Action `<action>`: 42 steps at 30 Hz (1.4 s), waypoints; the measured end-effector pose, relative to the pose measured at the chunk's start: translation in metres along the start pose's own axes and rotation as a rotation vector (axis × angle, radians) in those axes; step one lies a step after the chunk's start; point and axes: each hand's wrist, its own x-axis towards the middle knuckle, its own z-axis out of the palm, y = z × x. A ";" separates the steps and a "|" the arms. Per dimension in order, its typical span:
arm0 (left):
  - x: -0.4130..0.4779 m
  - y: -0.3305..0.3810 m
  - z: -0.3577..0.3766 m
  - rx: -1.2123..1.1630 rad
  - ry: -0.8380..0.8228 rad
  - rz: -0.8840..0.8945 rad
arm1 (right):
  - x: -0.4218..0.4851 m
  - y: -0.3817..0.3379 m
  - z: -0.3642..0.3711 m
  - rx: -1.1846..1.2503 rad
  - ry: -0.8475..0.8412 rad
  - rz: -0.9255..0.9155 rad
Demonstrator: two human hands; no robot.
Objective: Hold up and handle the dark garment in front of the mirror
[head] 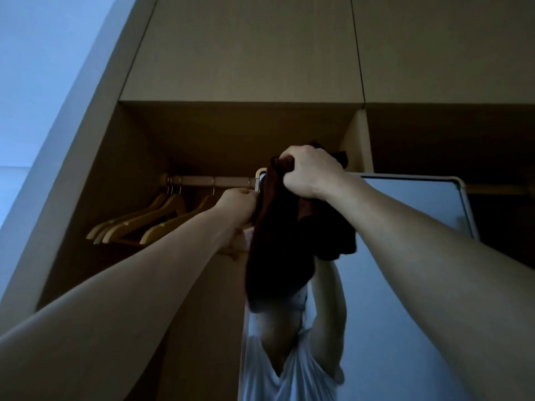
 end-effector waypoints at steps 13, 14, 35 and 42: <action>0.003 -0.003 0.001 -0.034 -0.023 -0.020 | 0.000 -0.030 -0.002 -0.143 -0.126 0.065; 0.002 -0.002 0.002 -0.069 -0.036 -0.039 | 0.000 -0.027 0.002 -0.113 -0.115 0.035; -0.015 0.046 0.049 0.631 0.186 0.521 | -0.043 0.072 -0.023 -0.196 0.099 0.095; -0.007 0.067 0.111 0.648 0.022 0.561 | -0.044 0.097 -0.030 -0.182 0.136 0.033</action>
